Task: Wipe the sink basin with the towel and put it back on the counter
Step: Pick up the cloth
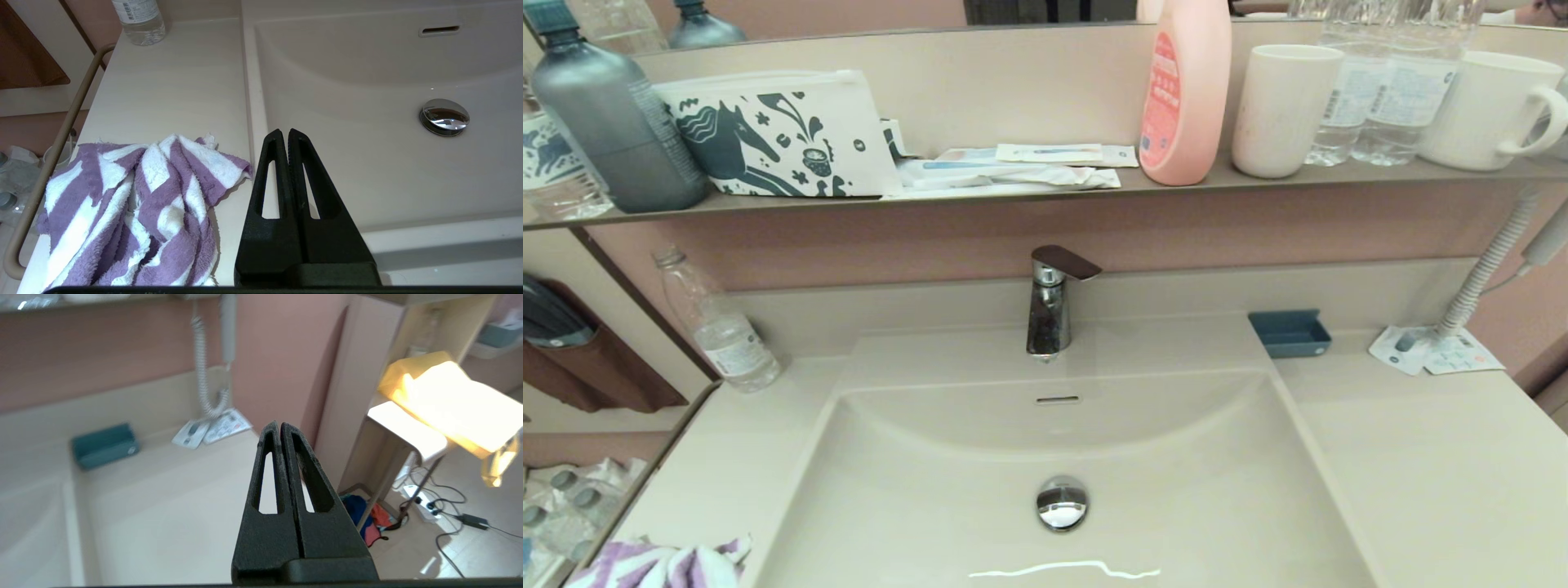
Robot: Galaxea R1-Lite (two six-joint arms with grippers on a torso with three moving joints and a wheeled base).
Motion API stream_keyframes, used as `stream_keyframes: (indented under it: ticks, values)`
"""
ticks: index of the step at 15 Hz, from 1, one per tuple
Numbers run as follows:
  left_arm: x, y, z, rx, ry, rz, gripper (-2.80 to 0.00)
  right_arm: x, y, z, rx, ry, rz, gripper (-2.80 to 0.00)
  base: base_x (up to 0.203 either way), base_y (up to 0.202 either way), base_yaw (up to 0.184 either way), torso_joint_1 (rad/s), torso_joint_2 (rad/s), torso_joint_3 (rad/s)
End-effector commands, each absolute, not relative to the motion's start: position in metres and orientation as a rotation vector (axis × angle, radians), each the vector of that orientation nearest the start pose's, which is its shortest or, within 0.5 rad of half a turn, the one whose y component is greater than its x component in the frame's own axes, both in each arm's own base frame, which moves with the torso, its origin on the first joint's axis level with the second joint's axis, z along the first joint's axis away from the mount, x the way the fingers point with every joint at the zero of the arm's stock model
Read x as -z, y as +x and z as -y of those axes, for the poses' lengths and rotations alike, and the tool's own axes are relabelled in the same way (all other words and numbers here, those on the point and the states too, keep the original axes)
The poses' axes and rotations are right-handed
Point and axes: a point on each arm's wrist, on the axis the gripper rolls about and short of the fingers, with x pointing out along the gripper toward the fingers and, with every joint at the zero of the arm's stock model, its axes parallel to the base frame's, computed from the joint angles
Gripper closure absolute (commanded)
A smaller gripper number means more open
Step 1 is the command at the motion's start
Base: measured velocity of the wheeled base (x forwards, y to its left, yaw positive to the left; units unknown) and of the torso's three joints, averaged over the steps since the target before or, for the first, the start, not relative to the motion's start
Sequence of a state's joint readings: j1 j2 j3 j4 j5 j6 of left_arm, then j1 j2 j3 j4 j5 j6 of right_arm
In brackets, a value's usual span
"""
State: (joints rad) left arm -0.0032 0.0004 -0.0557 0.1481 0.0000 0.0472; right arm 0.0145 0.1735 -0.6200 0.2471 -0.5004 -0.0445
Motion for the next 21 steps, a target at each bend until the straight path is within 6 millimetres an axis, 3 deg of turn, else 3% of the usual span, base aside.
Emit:
stream_keyframes:
  ticks: [1,3,5,10,16,21]
  values:
    - [-0.076,-0.028,0.000,0.005,0.048,-0.093,0.00,-0.191,-0.084,0.010,0.424,0.006,0.221,0.00,0.000,0.000,0.000,0.000,0.00,0.000]
    - [-0.075,-0.028,0.000,0.005,0.048,-0.095,0.00,-0.169,-0.079,0.007,0.314,-0.004,0.203,0.00,0.000,0.000,0.000,0.000,0.00,0.000]
    - [-0.075,-0.028,0.000,0.005,0.048,-0.094,0.00,-0.158,-0.072,0.005,0.212,0.076,0.174,0.00,0.000,0.000,0.000,0.000,0.00,0.000]
    - [-0.075,-0.028,0.000,0.005,0.048,-0.094,0.00,-0.124,-0.051,0.002,0.061,0.080,0.033,0.00,0.000,0.000,0.000,0.000,0.00,0.000]
    - [-0.076,-0.028,0.000,0.005,0.048,-0.093,0.00,-0.091,-0.035,0.000,-0.006,0.050,-0.081,0.00,0.000,0.000,0.000,0.000,0.00,0.000]
    - [-0.076,-0.028,0.000,0.005,0.048,-0.093,0.00,-0.075,-0.023,0.000,-0.025,-0.069,-0.002,0.00,0.000,0.000,0.000,0.000,0.00,0.000]
